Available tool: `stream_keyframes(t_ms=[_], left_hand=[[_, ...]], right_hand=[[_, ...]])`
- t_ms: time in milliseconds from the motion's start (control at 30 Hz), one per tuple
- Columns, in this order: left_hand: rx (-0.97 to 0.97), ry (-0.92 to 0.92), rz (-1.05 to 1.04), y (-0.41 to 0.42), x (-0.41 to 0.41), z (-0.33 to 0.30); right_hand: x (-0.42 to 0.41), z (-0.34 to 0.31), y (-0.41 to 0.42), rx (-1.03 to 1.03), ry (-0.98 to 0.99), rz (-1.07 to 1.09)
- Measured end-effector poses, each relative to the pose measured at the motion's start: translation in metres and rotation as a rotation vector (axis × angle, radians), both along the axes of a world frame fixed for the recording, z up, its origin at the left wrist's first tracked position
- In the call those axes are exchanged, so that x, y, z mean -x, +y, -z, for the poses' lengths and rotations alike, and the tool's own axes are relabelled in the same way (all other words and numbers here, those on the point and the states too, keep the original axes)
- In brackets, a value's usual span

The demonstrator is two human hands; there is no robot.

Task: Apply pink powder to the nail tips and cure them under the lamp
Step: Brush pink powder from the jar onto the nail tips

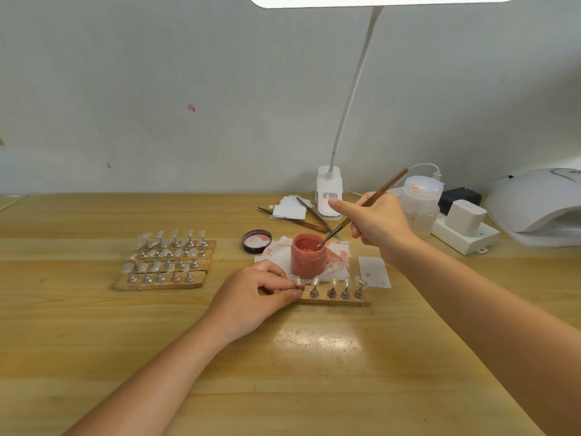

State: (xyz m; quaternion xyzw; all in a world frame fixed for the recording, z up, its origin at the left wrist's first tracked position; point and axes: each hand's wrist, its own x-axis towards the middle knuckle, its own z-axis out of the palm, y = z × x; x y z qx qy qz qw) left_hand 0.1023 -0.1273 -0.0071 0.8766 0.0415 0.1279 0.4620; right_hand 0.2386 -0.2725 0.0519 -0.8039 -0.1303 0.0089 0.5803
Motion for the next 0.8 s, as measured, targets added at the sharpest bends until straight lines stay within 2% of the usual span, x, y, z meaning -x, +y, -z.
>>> stream_keyframes(t_ms=[167, 367, 567, 667, 800], left_hand=[[0.013, -0.020, 0.009, -0.001, 0.000, -0.001], [-0.039, -0.090, 0.000, -0.004, 0.003, -0.001], [-0.152, -0.191, -0.005, -0.007, 0.007, -0.002], [-0.102, -0.198, 0.007, -0.008, 0.010, -0.005], [0.060, -0.169, -0.006, -0.008, 0.012, -0.009]], right_hand=[[-0.003, 0.000, -0.006, 0.011, -0.081, 0.014], [0.001, -0.006, -0.015, -0.073, -0.178, 0.012], [0.035, -0.001, -0.029, -0.277, -0.242, -0.039], [0.060, 0.012, -0.036, -0.324, -0.257, -0.125], [0.082, 0.027, -0.037, -0.371, -0.264, -0.255]])
